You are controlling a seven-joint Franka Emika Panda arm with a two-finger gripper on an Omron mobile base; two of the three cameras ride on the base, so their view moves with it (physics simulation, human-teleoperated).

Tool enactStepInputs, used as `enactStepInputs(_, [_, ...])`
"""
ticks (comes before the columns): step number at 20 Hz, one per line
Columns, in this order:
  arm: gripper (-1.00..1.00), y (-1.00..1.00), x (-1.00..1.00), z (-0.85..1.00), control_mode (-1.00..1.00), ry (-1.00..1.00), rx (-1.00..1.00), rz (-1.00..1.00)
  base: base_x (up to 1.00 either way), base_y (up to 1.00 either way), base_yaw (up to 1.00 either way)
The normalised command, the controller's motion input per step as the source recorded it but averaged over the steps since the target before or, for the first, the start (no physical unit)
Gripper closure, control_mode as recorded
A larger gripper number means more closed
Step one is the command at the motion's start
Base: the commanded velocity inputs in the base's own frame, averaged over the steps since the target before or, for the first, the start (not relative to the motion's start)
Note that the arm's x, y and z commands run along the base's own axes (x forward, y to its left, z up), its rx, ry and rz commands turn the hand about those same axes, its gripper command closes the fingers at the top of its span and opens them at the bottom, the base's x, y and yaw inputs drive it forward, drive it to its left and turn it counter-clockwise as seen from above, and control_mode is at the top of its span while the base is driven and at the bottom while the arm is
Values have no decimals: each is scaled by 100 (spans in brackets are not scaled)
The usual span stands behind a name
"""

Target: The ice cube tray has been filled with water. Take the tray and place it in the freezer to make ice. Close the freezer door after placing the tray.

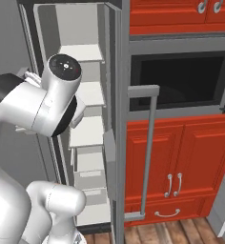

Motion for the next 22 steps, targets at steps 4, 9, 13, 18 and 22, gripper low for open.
enactStepInputs(4, [100, 0, 0, 0, 100, 0, 0, 0, 55, -1, 14])
enactStepInputs(9, [100, 0, 0, 0, 100, 0, 0, 0, 60, 0, 19])
enactStepInputs(13, [100, 0, 0, 0, 100, 0, 0, 0, 55, -1, 20])
enactStepInputs(18, [100, 0, 0, 0, 100, 0, 0, 0, 41, 0, 16])
enactStepInputs(22, [100, 0, 0, 0, -100, -1, -4, 2, 5, 0, 5])
